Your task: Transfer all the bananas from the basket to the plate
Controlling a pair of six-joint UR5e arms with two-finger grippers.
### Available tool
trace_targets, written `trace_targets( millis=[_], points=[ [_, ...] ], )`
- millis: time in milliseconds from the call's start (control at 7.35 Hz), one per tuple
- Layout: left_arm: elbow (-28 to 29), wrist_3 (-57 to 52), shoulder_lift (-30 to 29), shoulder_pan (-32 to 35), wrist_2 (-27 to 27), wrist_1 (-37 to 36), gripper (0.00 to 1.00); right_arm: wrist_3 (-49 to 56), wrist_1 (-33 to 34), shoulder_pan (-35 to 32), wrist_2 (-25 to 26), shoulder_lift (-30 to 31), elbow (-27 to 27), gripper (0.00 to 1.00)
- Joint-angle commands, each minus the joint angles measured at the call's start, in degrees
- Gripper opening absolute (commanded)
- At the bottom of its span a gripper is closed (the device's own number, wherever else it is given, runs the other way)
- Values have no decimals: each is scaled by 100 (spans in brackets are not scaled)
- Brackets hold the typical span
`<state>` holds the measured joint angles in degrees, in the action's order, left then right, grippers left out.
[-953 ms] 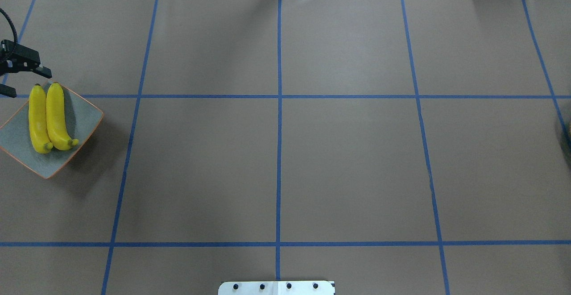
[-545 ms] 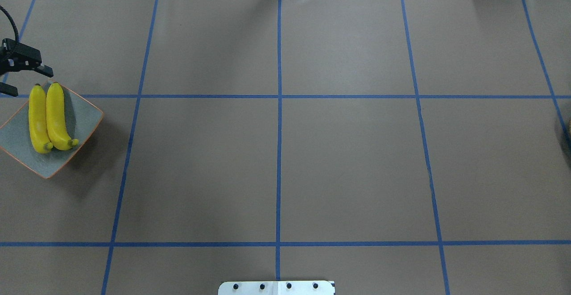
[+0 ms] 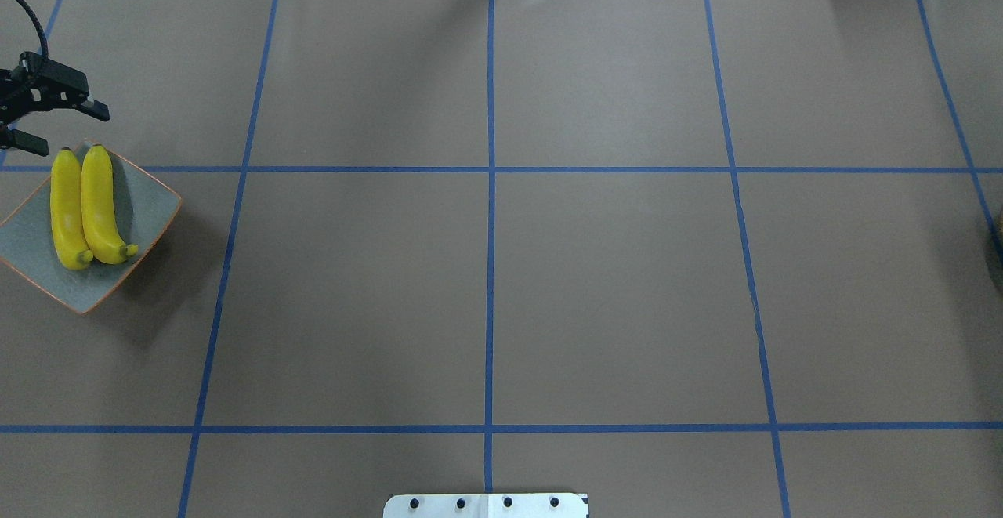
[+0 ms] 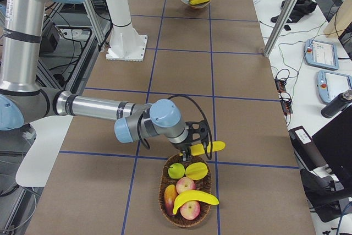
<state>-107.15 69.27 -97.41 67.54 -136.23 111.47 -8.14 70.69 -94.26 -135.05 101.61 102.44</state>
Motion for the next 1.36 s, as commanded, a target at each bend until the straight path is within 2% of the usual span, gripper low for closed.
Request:
trace_targets(
  millis=[0, 272, 408, 545, 681, 953, 1225],
  points=[
    [89, 655, -575, -152, 0, -2, 100, -850, 516, 615, -214, -657, 338, 0],
    [221, 1358, -1277, -503, 9, 15, 100, -2282, 508, 1643, -319, -1552, 338, 0],
    [256, 1639, -1611, -740, 9, 15, 100, -3002, 482, 2161, -529, -1931, 338, 0],
    [430, 1929, -2015, -1151, 70, 24, 100, -4053, 473, 2697, -558, -2509, 399, 0],
    [502, 1984, -2210, -1216, 79, 24, 100, -4891, 481, 3259, -480, -3115, 443, 0],
    [572, 1985, -2649, -1584, 79, 33, 100, -5723, 473, 4079, -286, -3848, 453, 0],
    [590, 2089, -2949, -1848, 79, 50, 100, -6172, 298, 4476, -277, -4131, 461, 0]
  ],
)
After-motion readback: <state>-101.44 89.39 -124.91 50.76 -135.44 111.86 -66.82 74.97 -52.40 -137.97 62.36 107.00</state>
